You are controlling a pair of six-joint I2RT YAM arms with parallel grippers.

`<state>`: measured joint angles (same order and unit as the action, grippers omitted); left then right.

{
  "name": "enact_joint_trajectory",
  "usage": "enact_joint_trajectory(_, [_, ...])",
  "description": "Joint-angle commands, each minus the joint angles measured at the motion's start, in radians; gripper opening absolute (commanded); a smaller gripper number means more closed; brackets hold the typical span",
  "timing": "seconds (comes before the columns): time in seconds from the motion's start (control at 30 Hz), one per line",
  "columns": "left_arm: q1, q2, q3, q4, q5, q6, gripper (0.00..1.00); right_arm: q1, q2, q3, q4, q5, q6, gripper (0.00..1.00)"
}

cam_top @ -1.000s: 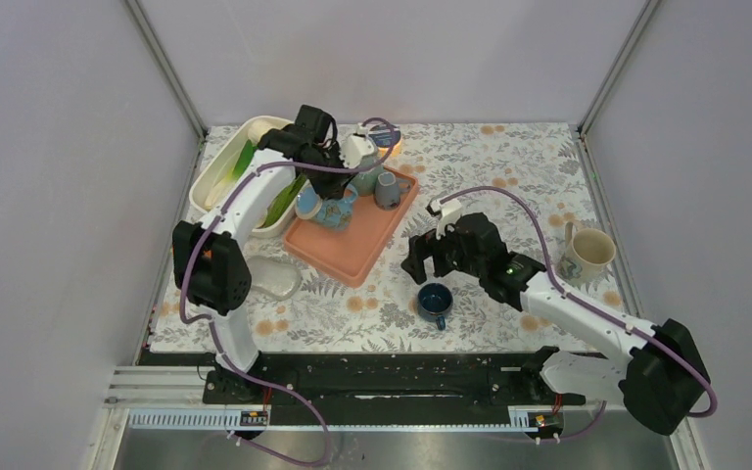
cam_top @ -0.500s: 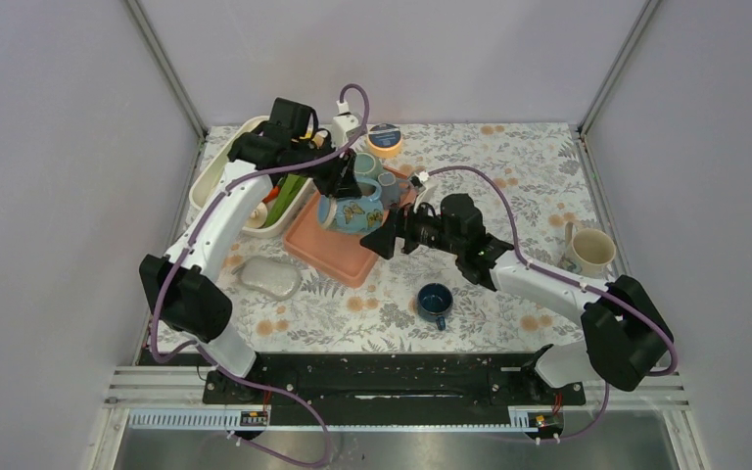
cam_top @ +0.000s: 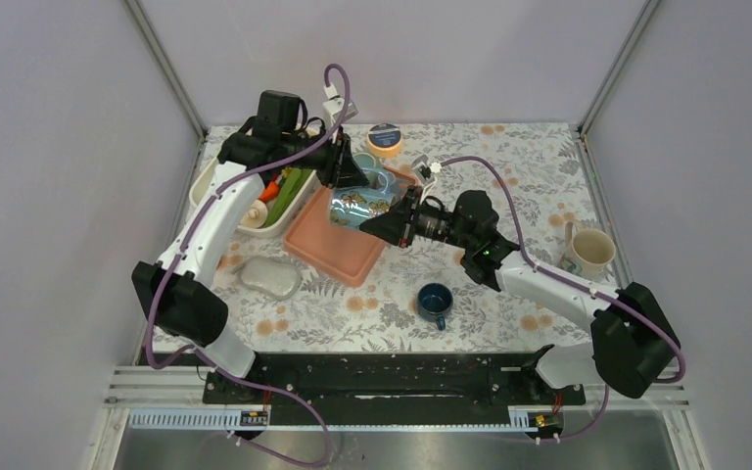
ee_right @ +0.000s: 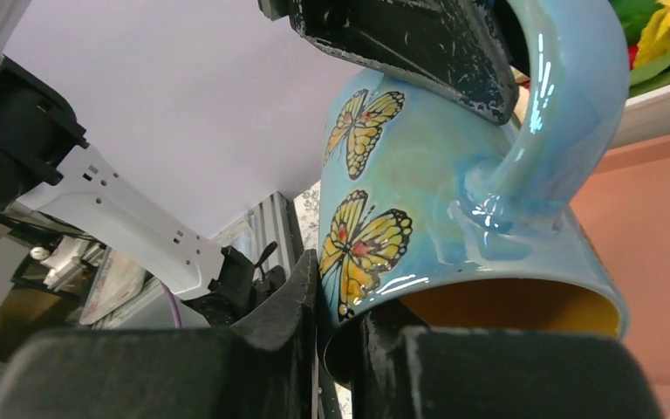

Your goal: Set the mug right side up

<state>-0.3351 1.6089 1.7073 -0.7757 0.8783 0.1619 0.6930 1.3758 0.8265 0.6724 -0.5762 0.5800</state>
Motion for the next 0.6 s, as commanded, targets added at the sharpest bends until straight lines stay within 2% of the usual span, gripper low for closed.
enact_joint_trajectory(0.0, [-0.029, -0.061, -0.005, 0.045, -0.048, -0.001, 0.32, 0.001, -0.099, 0.082, -0.253, 0.172, -0.179, 0.0])
enact_joint_trajectory(0.13, [0.008, -0.095, -0.014, 0.056, -0.169, 0.034, 0.87, 0.0, -0.159, 0.145, -0.604, 0.373, -0.374, 0.0])
enact_joint_trajectory(0.17, [0.019, -0.101, -0.013, 0.061, -0.202, 0.037, 0.98, -0.002, -0.165, 0.167, -0.691, 0.434, -0.417, 0.0])
enact_joint_trajectory(0.33, [0.059, -0.112, -0.018, 0.062, -0.351, 0.093, 0.99, -0.057, -0.142, 0.271, -0.927, 0.668, -0.531, 0.0])
enact_joint_trajectory(0.57, [0.079, -0.123, -0.108, 0.062, -0.429, 0.19, 0.99, -0.228, 0.001, 0.417, -1.109, 0.775, -0.574, 0.0])
